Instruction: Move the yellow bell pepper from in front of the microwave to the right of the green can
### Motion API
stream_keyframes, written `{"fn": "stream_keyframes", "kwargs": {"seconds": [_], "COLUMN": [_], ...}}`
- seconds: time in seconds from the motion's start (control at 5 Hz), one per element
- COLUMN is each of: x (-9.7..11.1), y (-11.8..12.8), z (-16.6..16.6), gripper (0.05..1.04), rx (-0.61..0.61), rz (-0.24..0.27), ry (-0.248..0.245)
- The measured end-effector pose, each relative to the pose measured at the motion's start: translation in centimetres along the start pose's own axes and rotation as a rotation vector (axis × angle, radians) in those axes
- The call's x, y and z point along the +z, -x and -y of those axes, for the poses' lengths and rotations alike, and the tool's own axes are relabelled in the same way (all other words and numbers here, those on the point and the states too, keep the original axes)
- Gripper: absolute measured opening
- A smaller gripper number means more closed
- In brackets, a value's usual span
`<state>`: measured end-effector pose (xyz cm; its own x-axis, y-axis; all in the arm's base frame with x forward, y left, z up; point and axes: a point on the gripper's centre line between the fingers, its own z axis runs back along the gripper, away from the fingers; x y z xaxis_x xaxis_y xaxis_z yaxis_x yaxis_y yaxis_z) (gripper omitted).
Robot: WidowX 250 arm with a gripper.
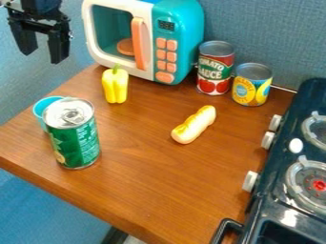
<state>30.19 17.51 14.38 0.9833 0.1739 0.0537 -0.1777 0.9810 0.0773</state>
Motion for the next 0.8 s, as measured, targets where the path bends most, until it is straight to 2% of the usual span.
{"fn": "stream_keyframes", "kwargs": {"seconds": [0.2,0.4,0.6,0.8], "x": [-1.2,-2.5,-3.0,-3.2], "y": [0.2,-1.1,-3.6,-5.1], "z": [0.1,1.0,3.1,3.1], "gripper": [0.999,0.999,0.999,0.999], "rx": [0.002,-0.02,-0.08,-0.073], "rz": [-0.035,-0.046,-0.026,-0.012], "ry": [0.01,-0.024,-0.025,-0.028]}}
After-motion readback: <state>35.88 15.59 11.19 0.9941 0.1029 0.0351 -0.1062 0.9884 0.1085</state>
